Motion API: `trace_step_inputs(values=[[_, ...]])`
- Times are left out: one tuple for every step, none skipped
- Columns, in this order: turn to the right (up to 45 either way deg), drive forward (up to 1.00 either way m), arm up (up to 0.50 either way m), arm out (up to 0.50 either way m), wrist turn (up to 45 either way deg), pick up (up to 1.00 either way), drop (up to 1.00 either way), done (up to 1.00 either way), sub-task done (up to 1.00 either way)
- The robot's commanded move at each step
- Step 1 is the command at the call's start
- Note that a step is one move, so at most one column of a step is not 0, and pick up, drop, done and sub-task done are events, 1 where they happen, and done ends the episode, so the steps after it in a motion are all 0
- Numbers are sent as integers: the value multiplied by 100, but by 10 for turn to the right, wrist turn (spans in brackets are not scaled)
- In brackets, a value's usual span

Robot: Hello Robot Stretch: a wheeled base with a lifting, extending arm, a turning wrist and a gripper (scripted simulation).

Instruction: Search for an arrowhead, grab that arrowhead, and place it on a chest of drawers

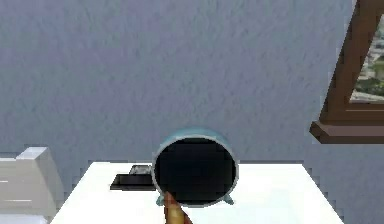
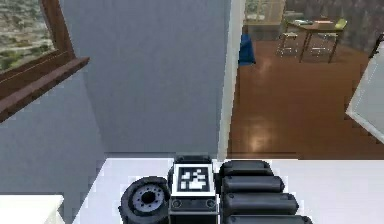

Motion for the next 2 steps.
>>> trace_step_inputs(values=[[0,15,0,0,0,0,0,0,0],[-450,0,0,0,0,0,0,0,0]])
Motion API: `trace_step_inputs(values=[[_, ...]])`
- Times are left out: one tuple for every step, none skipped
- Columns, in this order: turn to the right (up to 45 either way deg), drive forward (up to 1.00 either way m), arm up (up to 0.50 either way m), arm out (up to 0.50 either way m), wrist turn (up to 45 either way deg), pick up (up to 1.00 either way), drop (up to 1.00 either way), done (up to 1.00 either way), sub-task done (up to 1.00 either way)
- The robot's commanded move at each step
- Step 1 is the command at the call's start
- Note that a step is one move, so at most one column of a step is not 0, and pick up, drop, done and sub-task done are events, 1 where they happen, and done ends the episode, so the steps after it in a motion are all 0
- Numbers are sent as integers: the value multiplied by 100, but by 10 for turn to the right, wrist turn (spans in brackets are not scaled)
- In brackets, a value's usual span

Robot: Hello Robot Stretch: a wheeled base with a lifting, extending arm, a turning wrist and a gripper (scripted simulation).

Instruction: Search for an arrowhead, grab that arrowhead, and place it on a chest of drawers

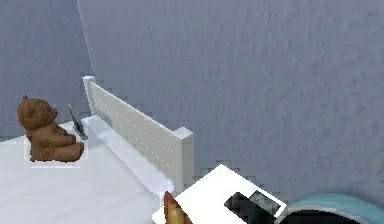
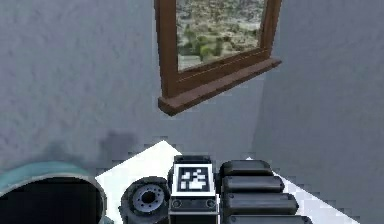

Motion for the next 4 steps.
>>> trace_step_inputs(values=[[-240,0,0,0,0,0,0,0,0],[0,0,0,6,0,0,0,0,0],[0,0,0,0,450,0,0,0,0],[0,0,0,0,450,0,0,0,0]])
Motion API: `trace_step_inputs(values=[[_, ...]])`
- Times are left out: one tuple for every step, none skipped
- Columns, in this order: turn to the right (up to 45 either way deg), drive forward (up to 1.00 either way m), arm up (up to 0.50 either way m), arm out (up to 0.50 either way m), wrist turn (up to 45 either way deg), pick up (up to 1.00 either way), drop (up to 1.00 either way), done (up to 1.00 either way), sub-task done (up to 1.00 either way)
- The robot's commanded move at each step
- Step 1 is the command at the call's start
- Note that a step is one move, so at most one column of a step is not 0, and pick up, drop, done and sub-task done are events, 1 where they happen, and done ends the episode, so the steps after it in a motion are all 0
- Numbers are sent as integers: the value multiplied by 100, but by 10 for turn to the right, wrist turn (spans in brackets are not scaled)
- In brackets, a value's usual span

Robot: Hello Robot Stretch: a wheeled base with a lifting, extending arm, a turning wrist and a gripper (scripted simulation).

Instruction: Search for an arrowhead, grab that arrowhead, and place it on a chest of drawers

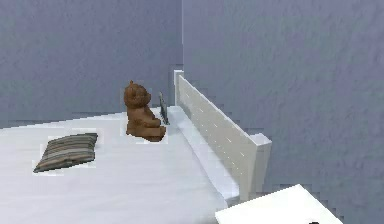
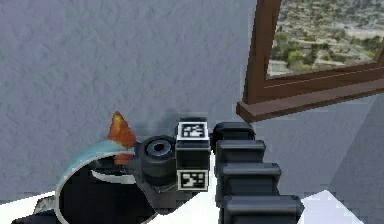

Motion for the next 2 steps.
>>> trace_step_inputs(values=[[0,0,0,0,60,0,0,0,0],[0,0,-28,0,0,0,0,0,0]])
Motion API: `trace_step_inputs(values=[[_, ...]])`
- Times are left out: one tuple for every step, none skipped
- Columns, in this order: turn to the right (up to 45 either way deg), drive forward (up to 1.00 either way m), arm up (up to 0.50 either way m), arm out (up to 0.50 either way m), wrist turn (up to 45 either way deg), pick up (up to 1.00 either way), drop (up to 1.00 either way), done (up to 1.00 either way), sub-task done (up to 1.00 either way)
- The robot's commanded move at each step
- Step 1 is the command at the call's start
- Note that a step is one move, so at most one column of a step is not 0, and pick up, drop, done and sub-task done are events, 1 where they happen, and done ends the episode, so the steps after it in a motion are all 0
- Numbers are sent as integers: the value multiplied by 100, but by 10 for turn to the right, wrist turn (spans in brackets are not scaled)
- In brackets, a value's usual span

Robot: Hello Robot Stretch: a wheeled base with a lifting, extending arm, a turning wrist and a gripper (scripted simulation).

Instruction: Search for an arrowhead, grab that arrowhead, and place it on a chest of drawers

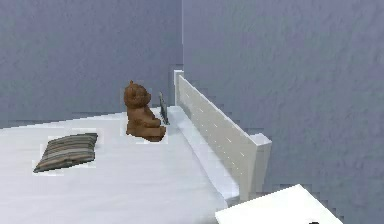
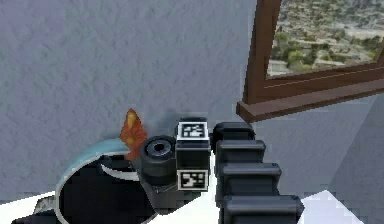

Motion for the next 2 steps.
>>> trace_step_inputs(values=[[0,0,0,0,0,0,100,0,0],[0,0,0,-6,0,0,0,0,0]])
